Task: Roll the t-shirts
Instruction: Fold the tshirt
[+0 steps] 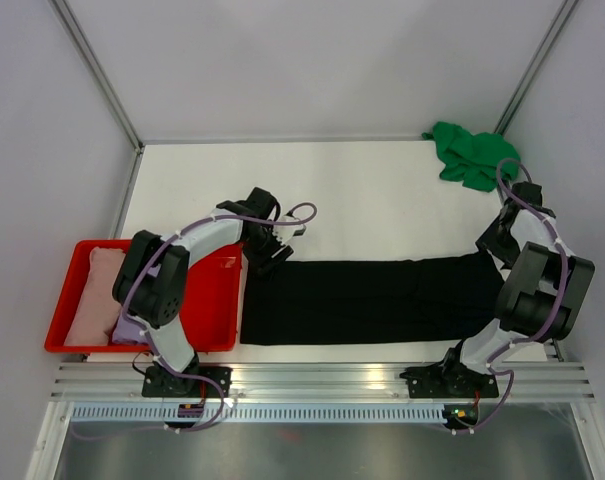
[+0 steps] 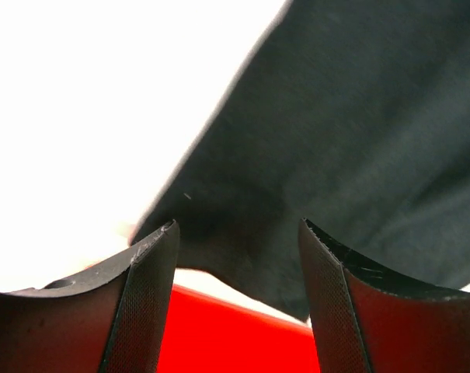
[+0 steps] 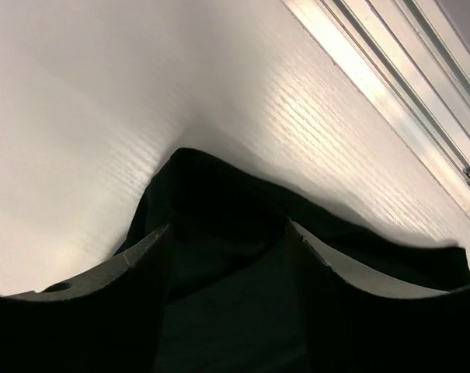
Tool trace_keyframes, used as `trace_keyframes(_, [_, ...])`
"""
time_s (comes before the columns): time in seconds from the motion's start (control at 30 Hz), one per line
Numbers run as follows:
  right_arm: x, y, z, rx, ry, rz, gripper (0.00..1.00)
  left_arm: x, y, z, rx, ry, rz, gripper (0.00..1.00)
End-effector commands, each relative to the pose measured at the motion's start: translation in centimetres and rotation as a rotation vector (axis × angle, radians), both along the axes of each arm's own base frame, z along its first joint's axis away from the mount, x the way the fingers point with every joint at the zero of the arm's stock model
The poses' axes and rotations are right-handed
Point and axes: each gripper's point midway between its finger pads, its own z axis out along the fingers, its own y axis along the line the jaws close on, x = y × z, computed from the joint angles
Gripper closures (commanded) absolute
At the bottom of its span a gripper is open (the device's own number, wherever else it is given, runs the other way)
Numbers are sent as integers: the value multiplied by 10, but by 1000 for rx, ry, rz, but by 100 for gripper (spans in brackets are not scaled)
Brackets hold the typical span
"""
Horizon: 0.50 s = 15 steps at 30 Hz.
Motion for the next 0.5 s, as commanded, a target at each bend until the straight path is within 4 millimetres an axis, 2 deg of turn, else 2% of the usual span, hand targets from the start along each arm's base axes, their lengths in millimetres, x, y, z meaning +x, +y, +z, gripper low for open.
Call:
trace_keyframes(0.0, [25,-9,0,-7,-65,63,35,14,18,-14,95,-11,107,32])
trace_keyframes(0.07, [27,-11,-8,-13,-61,55,36,14,22,-20,119,-8,110,33])
trace_keyframes(0.17, [29,-11,-21,11,-41,41,44,13,26,-23,138,-6,102,36])
trace_keyframes(0.2, [28,-11,-23,15,-36,33,56,12,26,-25,142,-2,97,37])
trace_keyframes(0.27, [25,-13,-26,-1,-26,22,70,9,28,-27,151,5,94,45])
trace_keyframes(0.3, [24,-16,-26,-10,-32,16,82,7,29,-29,153,10,92,54])
trace_keyframes(0.4, [24,-20,-24,-9,-47,8,100,3,30,-33,155,31,95,67])
trace_keyframes(0.47, [25,-23,-24,0,-66,-12,100,-2,27,-36,137,52,91,81])
